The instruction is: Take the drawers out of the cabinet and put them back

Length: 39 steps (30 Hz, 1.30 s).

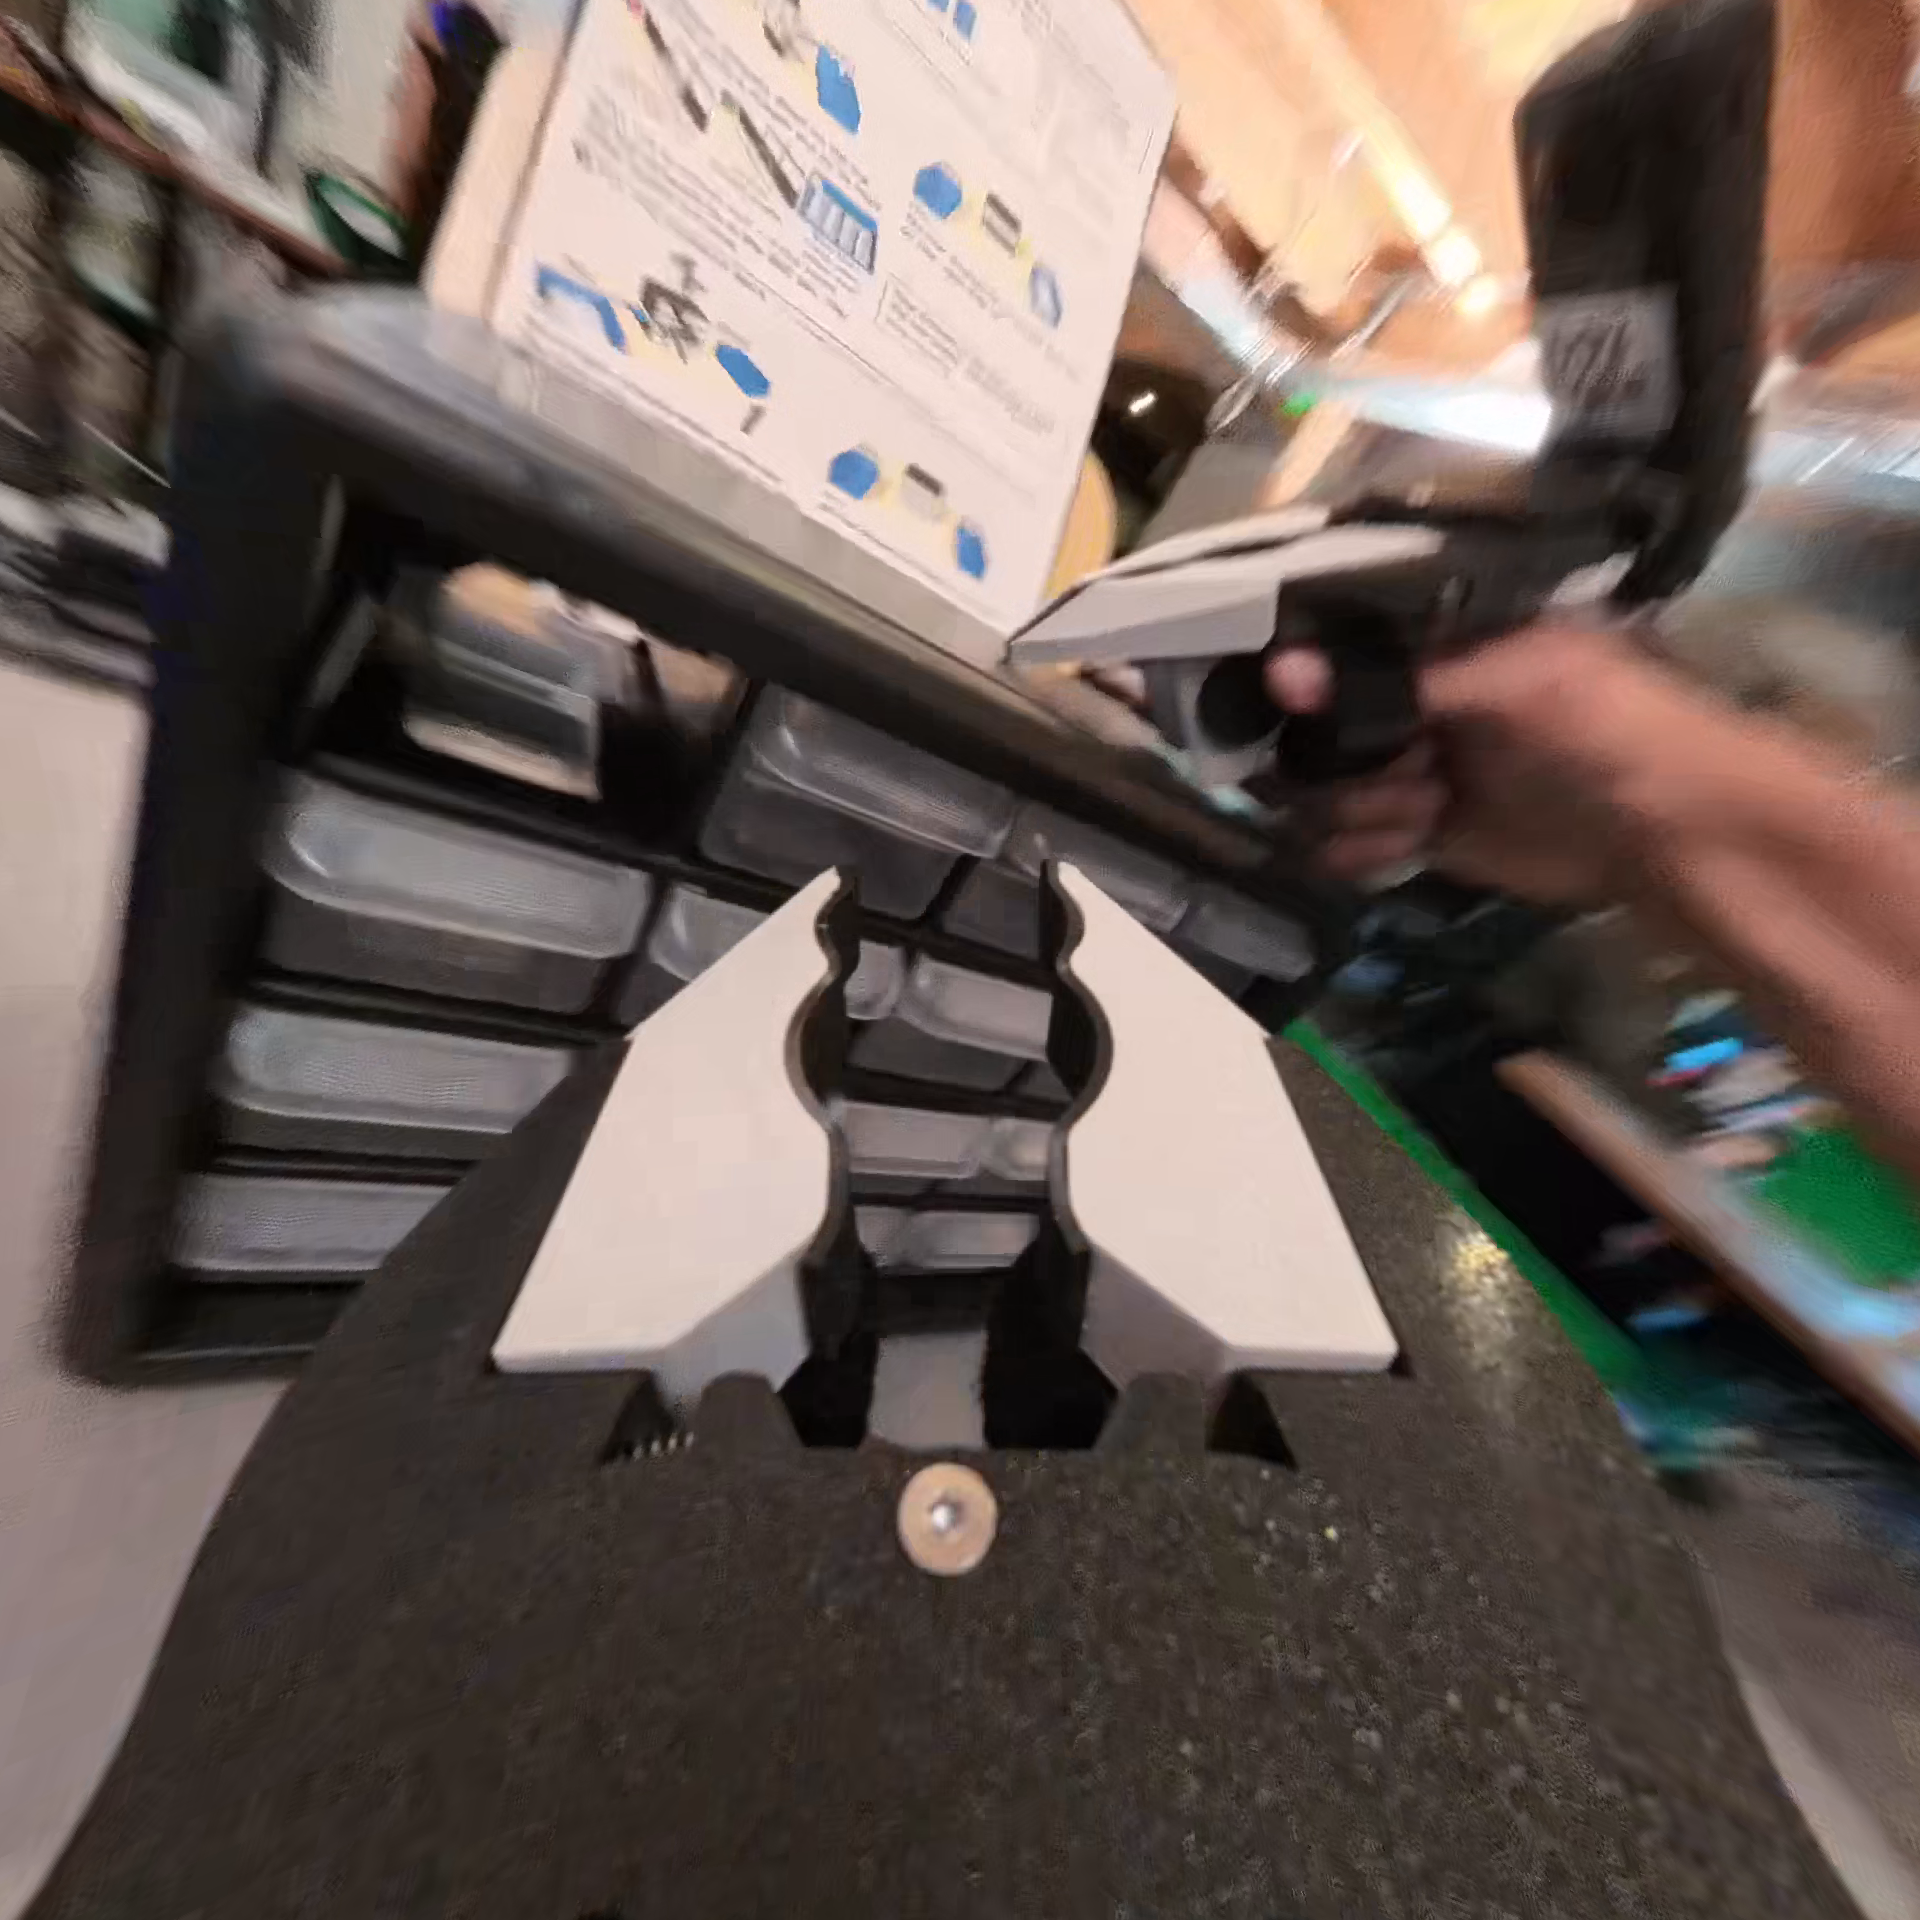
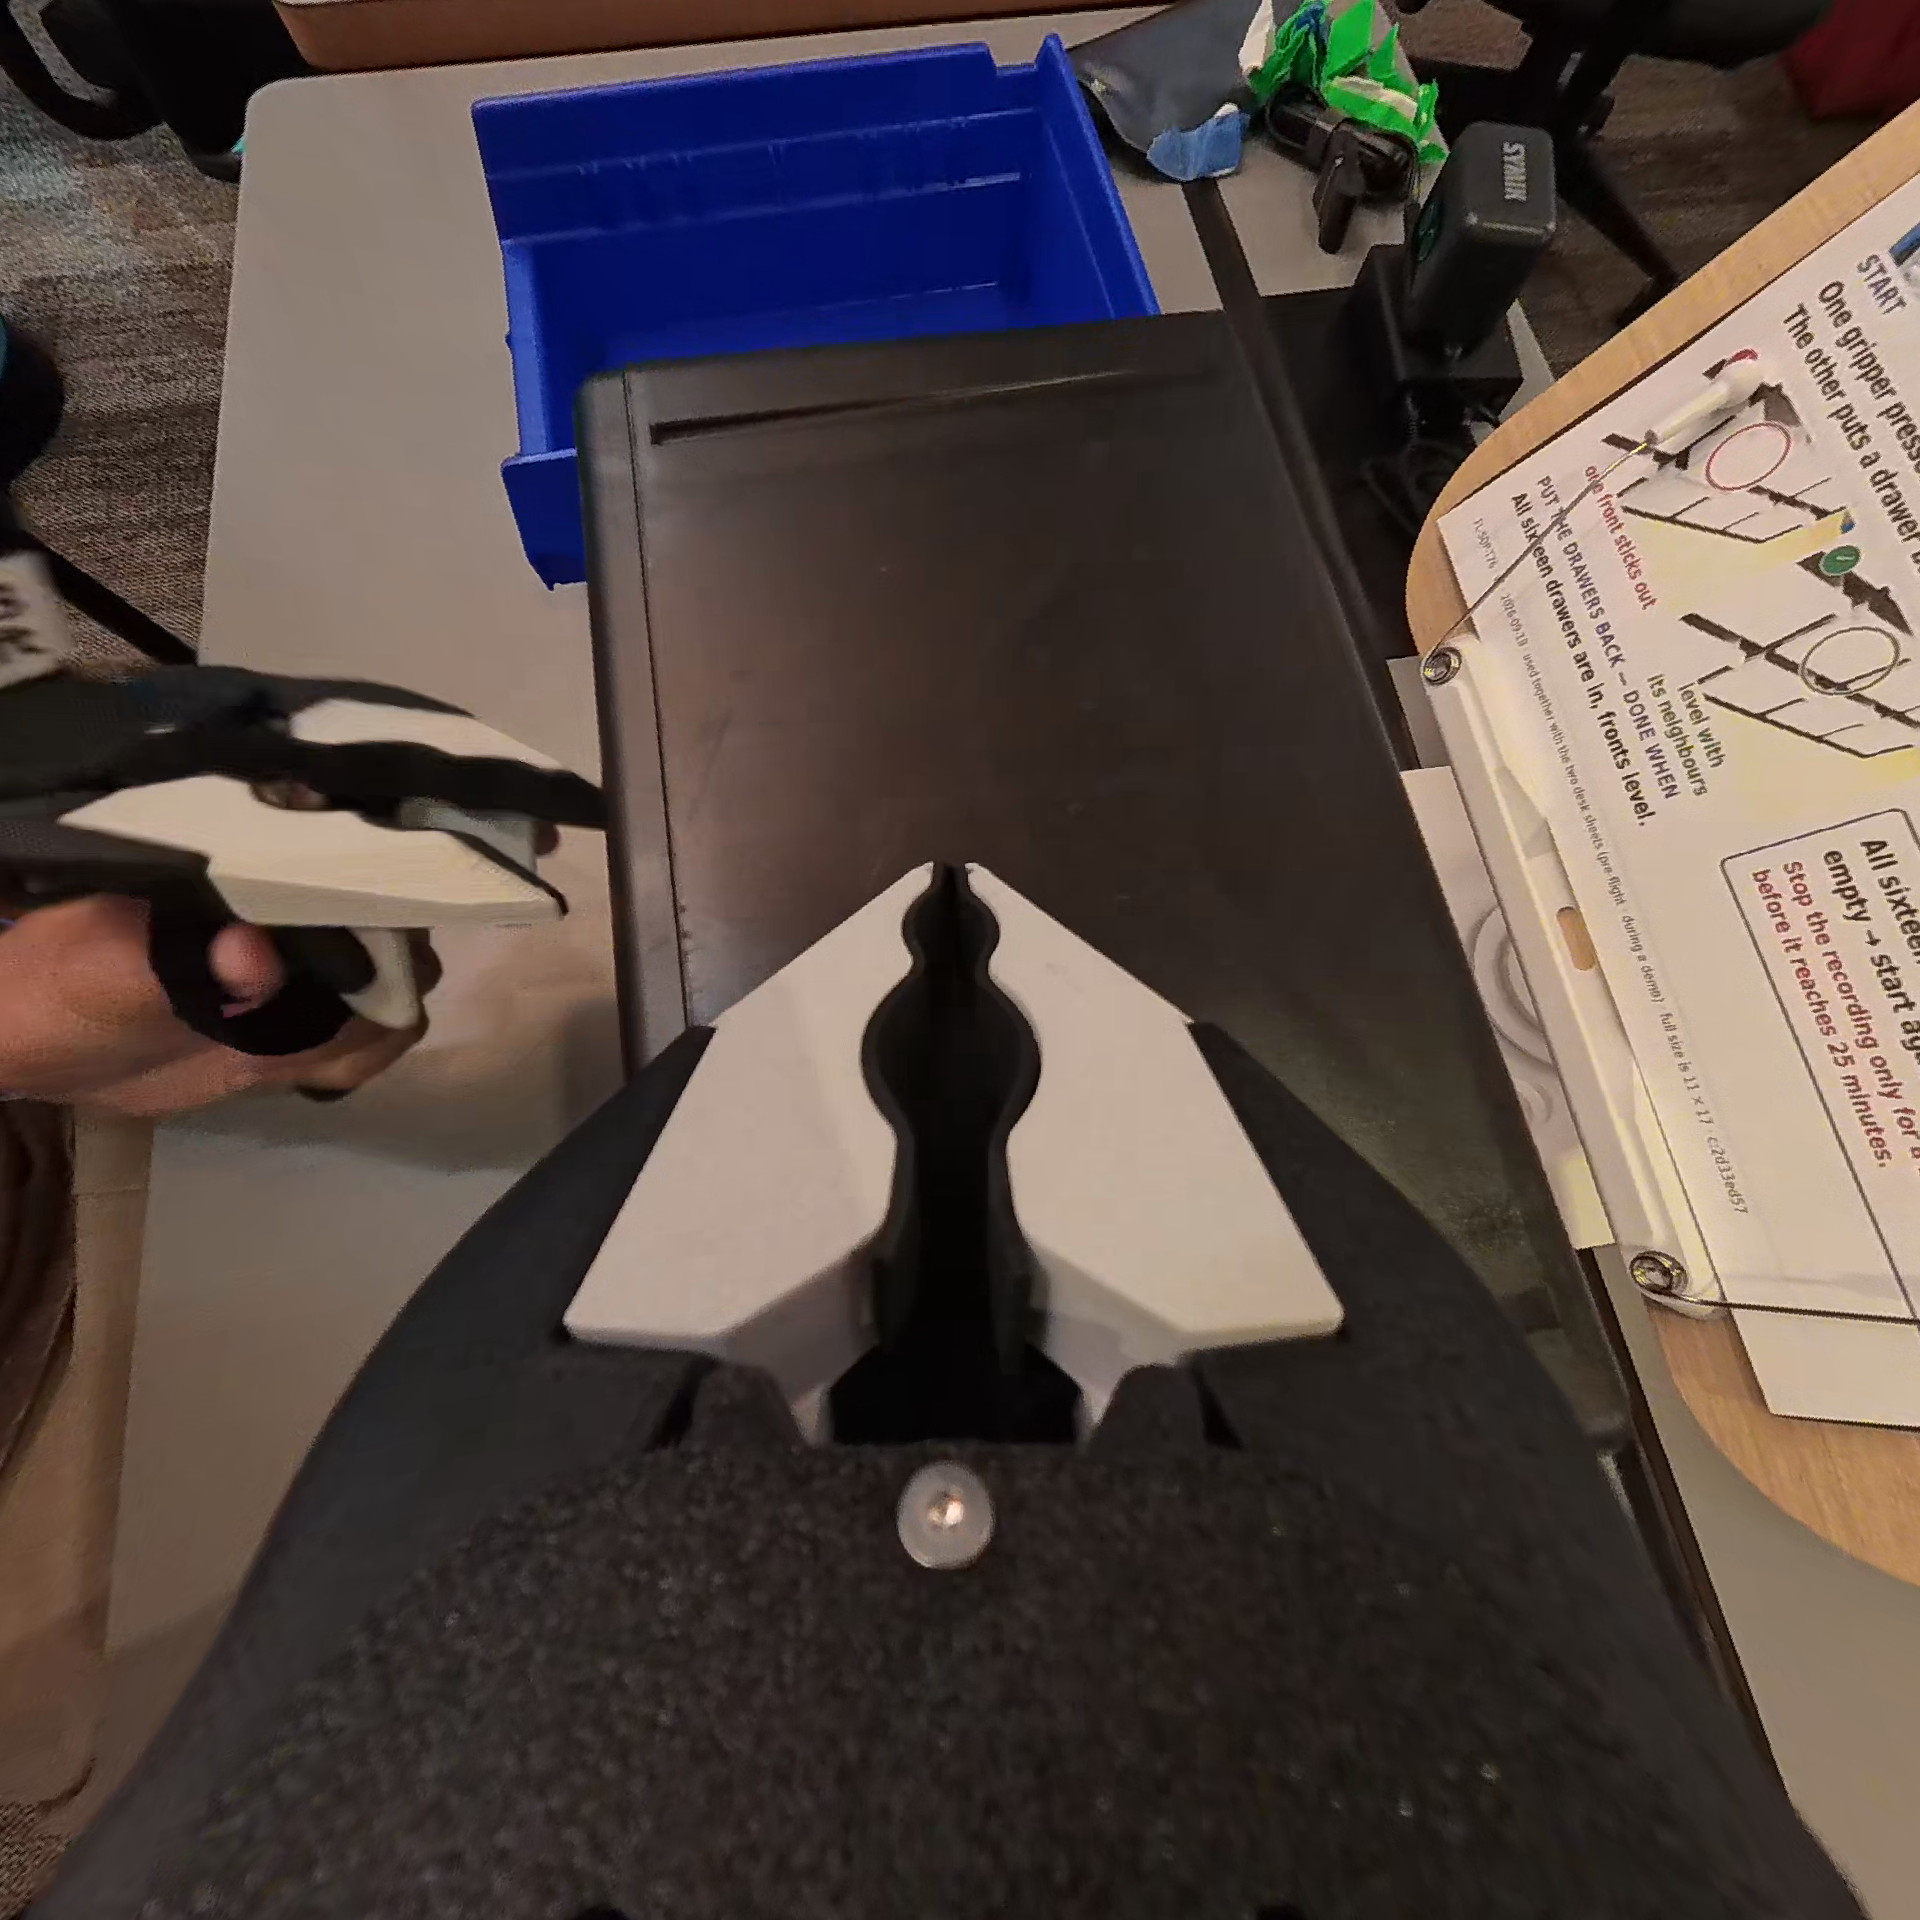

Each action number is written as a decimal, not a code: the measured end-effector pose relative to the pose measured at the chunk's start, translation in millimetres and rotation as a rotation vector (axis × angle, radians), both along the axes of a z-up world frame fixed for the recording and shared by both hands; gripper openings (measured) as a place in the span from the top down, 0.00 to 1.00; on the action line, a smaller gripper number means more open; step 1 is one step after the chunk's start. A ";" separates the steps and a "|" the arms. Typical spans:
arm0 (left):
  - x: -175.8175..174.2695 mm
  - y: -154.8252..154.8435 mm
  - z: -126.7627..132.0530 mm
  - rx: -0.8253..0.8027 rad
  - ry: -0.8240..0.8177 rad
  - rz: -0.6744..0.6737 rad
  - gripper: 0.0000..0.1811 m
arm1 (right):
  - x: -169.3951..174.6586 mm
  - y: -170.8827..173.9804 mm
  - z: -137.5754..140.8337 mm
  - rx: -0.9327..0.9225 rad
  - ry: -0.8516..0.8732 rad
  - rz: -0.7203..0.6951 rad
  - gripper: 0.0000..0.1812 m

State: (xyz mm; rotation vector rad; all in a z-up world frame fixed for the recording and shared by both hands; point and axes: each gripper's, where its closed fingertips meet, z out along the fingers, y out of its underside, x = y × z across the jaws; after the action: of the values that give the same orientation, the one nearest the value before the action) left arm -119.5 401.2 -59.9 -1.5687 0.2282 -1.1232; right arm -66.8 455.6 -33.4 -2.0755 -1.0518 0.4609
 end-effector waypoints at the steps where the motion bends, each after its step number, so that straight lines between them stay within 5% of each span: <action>1: 3.7 -1.0 2.0 -0.066 -0.120 -0.072 0.82 | 0.1 0.0 0.0 0.000 0.005 -0.001 1.00; 6: -4.0 10.2 1.9 -0.210 -0.565 -0.220 0.82 | 0.0 -0.1 0.0 -0.002 0.011 -0.001 0.99; 10: -12.1 15.2 3.2 -0.185 -0.705 -0.243 0.84 | 0.0 -0.2 0.0 -0.002 0.010 0.002 1.00; 25: -7.0 17.1 11.9 -0.131 -0.860 -0.221 0.99 | 0.0 -0.3 -0.2 -0.021 0.016 0.015 0.99; 39: -22.0 -15.5 13.5 -0.153 -0.913 -0.307 1.00 | -0.1 -0.1 -0.2 -0.021 0.013 0.009 1.00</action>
State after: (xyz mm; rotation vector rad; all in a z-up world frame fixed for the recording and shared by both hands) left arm -141.5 385.8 -46.4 -1.0187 -0.2470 -2.0149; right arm -66.9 455.6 -33.5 -2.0846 -1.0532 0.4907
